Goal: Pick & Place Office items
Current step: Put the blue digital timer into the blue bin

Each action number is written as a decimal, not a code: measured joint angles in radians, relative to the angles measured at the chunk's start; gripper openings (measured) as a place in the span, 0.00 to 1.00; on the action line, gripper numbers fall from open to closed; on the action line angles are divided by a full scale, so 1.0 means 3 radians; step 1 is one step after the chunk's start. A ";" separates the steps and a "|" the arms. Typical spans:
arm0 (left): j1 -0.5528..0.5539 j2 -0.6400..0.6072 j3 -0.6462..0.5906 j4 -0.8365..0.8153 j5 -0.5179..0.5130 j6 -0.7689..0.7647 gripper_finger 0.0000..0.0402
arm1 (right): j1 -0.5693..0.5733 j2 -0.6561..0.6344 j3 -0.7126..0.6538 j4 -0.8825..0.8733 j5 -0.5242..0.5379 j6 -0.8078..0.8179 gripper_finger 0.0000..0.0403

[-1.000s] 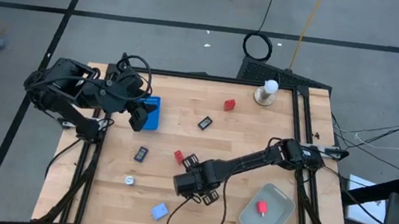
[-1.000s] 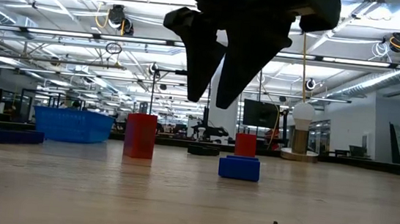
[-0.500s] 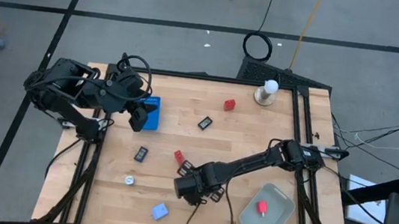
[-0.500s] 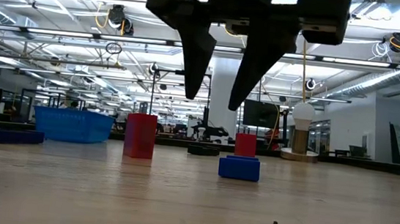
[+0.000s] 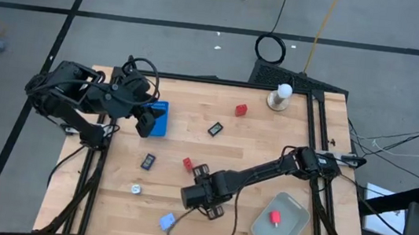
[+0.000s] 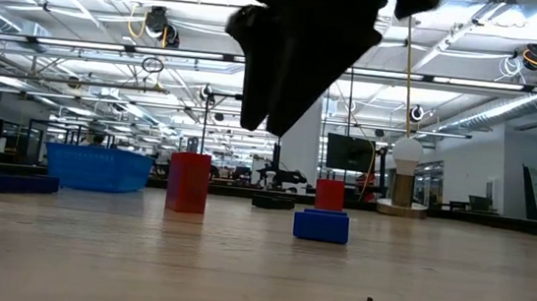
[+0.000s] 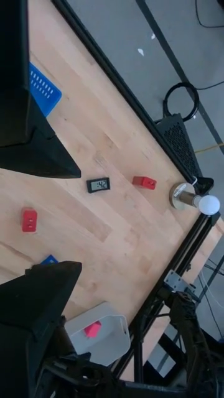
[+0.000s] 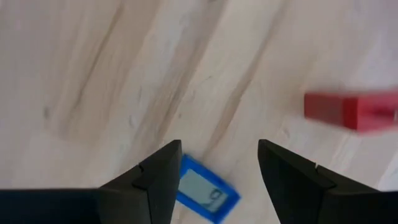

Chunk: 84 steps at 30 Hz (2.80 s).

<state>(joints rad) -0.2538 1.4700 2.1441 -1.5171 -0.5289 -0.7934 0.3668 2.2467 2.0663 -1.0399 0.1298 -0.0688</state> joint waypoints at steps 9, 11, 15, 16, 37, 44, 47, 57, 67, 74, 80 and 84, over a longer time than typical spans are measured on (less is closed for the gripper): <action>0.0284 -0.0193 0.0000 -0.0081 -0.0164 -0.0080 0.57 | 0.0000 0.0000 0.0000 0.0126 0.0082 0.2092 0.50; 0.0360 -0.0224 0.0000 -0.0081 -0.0164 -0.0077 0.57 | 0.0004 0.0000 0.0000 0.0189 0.0105 0.2437 0.50; 0.0502 -0.0277 -0.0001 -0.0083 -0.0153 -0.0042 0.57 | 0.0008 0.0000 0.0000 0.0295 0.0087 0.3041 0.50; 0.0525 -0.0307 -0.0001 -0.0085 -0.0120 -0.0006 0.57 | 0.0013 0.0000 0.0000 0.0284 0.0090 0.3231 0.50; 0.0712 -0.0376 0.0000 -0.0089 0.0208 0.0184 0.57 | 0.0022 0.0000 -0.0222 -0.0059 -0.0189 0.4001 0.56; 0.0712 -0.0376 0.0000 -0.0089 0.0268 0.0180 0.57 | 0.0022 0.0000 -0.0506 -0.0058 -0.0365 0.4192 0.56; 0.0712 -0.0376 0.0000 -0.0090 0.0268 0.0181 0.57 | 0.0022 0.0000 -0.0562 -0.0051 -0.0364 0.4315 0.56; 0.0712 -0.0376 0.0000 -0.0089 0.0321 0.0205 0.57 | -0.0031 0.0000 -0.0642 0.0036 -0.0346 0.4759 0.59; 0.0711 -0.0376 0.0000 -0.0088 0.0576 0.0479 0.57 | -0.0094 -0.0027 -0.0642 0.0372 -0.0351 0.5338 0.61; 0.0711 -0.0376 0.0000 -0.0087 0.0723 0.0586 0.57 | -0.0107 -0.0027 -0.0642 0.0386 -0.0351 0.5578 0.62; 0.0711 -0.0376 0.0000 -0.0087 0.0765 0.0611 0.57 | -0.0102 -0.0030 -0.0642 0.0578 -0.0358 0.5481 0.62; 0.0711 -0.0376 0.0000 -0.0087 0.0774 0.0628 0.57 | -0.0080 -0.0108 -0.0640 0.0652 -0.0351 0.5305 0.62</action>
<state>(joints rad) -0.0406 1.3571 2.1440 -1.5433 -0.2966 -0.6050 0.3428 2.2142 1.8744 -0.8442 0.0245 1.5227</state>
